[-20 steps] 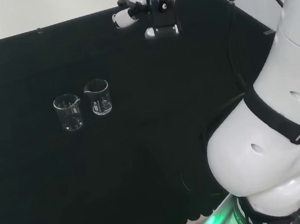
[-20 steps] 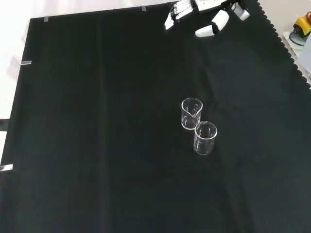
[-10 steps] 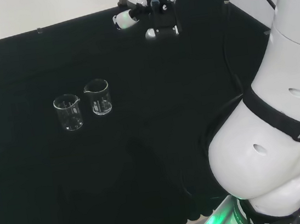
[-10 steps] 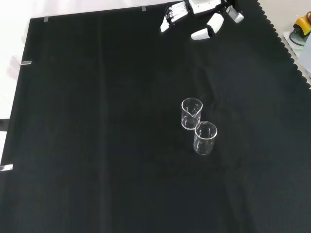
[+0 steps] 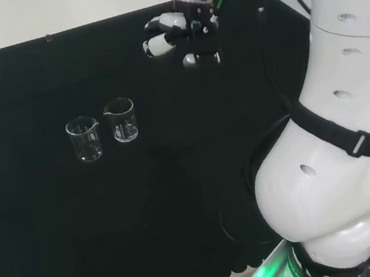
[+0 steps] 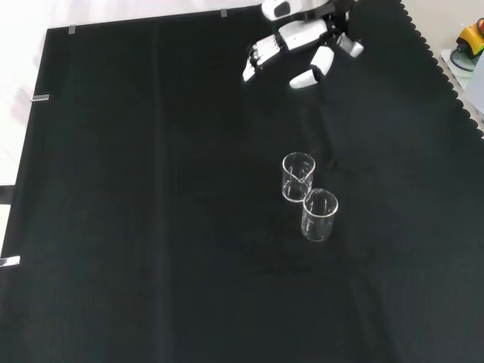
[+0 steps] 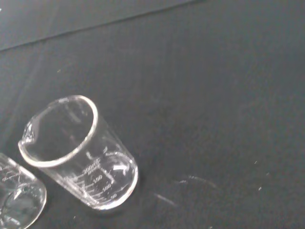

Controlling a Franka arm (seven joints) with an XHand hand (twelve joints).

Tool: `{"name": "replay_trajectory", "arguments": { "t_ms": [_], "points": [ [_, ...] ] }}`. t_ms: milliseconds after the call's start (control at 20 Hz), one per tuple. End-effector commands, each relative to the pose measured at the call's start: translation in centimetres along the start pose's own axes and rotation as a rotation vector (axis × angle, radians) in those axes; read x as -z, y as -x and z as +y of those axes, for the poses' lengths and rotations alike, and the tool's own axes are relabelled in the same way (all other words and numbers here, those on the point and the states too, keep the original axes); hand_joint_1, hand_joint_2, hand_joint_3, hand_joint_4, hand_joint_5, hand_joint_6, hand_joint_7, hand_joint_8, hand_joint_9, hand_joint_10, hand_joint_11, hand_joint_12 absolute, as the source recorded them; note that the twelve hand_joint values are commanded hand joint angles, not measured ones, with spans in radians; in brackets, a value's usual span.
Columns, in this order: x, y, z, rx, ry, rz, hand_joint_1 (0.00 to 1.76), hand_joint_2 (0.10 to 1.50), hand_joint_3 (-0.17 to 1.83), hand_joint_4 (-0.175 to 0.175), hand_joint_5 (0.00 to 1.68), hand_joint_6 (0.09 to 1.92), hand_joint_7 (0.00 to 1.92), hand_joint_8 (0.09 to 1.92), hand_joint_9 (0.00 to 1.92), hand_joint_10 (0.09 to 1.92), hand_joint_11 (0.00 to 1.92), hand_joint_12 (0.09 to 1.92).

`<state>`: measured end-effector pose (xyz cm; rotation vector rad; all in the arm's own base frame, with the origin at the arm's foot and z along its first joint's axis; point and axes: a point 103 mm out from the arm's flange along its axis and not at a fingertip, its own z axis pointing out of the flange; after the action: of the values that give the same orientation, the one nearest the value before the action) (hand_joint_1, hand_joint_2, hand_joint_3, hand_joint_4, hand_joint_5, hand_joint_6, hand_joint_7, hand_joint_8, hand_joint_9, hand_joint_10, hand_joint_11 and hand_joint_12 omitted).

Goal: Pick up the beaker on the right.

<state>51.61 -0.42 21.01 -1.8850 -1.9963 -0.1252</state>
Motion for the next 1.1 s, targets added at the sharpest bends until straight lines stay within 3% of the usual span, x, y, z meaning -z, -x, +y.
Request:
{"name": "replay_trajectory", "arguments": {
  "t_ms": [50, 200, 500, 800, 1100],
  "points": [
    [-1.7, 0.7, 1.8, 0.062, 0.000, 0.105, 0.42, 0.85, 0.95, -0.039, 0.26, 0.09, 0.13, 0.48, 0.17, 0.61, 0.00, 0.87],
    [-2.6, 0.7, 2.2, 0.080, -0.019, 0.120, 0.42, 0.85, 0.95, -0.038, 0.27, 0.09, 0.13, 0.48, 0.18, 0.61, 0.00, 0.88],
    [-4.5, 0.3, 3.2, 0.132, -0.041, 0.231, 0.44, 0.82, 0.96, -0.025, 0.27, 0.09, 0.15, 0.49, 0.20, 0.62, 0.00, 0.91],
    [-6.0, 0.3, 3.8, 0.169, -0.067, 0.304, 0.62, 0.64, 1.03, -0.021, 0.30, 0.09, 0.20, 0.50, 0.26, 0.61, 0.00, 0.99],
    [-7.4, 0.8, 4.2, 0.198, -0.098, 0.376, 0.87, 0.42, 1.19, -0.030, 0.36, 0.09, 0.28, 0.52, 0.37, 0.62, 0.00, 1.20]
  ]
}}
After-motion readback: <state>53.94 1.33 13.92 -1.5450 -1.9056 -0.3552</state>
